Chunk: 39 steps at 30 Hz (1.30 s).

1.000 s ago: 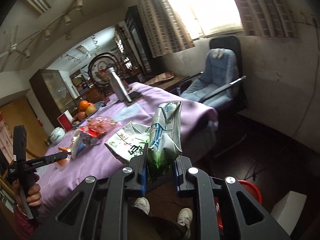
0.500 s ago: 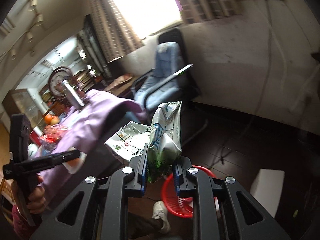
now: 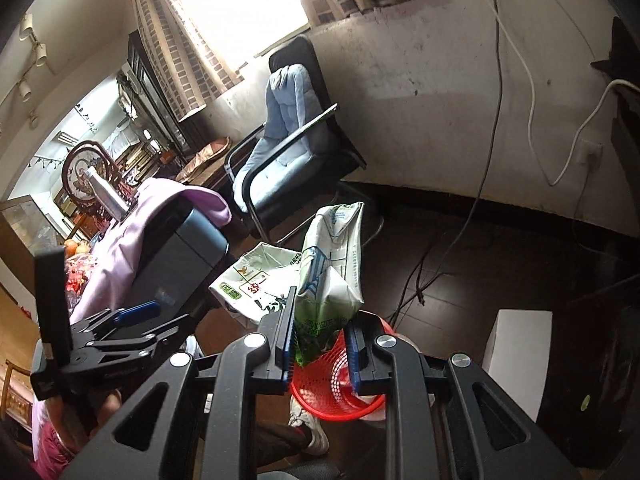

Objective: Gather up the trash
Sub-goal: 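Carry the cup and packet to the red wastebasket and open both tools, then raise both empty tools back over the table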

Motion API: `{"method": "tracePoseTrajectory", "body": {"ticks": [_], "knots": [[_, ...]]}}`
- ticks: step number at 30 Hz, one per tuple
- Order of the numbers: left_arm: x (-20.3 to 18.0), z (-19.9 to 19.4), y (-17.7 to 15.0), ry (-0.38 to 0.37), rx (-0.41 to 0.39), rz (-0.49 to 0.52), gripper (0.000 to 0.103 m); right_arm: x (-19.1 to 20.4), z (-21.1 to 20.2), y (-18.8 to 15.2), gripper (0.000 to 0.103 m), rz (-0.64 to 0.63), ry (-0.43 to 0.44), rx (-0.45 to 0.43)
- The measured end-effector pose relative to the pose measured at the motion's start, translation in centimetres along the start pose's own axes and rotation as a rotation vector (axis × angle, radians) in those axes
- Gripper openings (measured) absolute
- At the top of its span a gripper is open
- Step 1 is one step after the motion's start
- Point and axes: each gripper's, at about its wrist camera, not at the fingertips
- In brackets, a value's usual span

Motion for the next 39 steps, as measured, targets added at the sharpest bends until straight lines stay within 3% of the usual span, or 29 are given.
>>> {"method": "tracePoseTrajectory", "body": {"ticks": [8,12,16,22,23,24,26,33,39], "knots": [[2.9,0.8,-5.8,0.091,-0.010,-0.089,0.093,1.8,2.0,-0.8,0.021,-0.040,0.008,0.065],[3.4,2.5,-9.0,0.128,0.039,-0.103,0.093,2.6,3.3,-1.3,0.021,-0.053,0.000,0.099],[3.8,3.9,-11.4,0.113,0.084,-0.136,0.093,3.2,5.0,-1.7,0.021,-0.063,-0.016,0.137],[2.7,3.6,-12.0,0.153,0.053,-0.084,0.093,3.8,9.0,-1.4,0.024,-0.072,-0.050,0.198],[2.5,3.7,-12.2,0.168,0.053,-0.071,0.093,3.9,9.6,-1.3,0.029,-0.074,-0.058,0.208],[2.1,3.7,-12.2,0.184,0.046,-0.055,0.093,3.9,10.1,-1.2,0.042,-0.072,-0.064,0.212],[2.0,3.6,-12.0,0.199,0.035,-0.036,0.093,4.0,10.6,-1.1,0.047,-0.068,-0.086,0.205],[2.6,3.4,-12.1,0.162,0.020,-0.045,0.093,4.0,8.9,-1.5,0.047,-0.066,-0.069,0.173],[2.1,1.9,-12.2,0.182,-0.036,-0.052,0.093,4.4,6.6,-2.1,0.057,-0.094,-0.097,0.139]]}}
Point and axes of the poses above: each gripper's, at about its wrist camera, not at the fingertips, and z roughly the way its jaws point, x to its left, y to its top, and after that the axes turned 12 degrees about x, right-handed
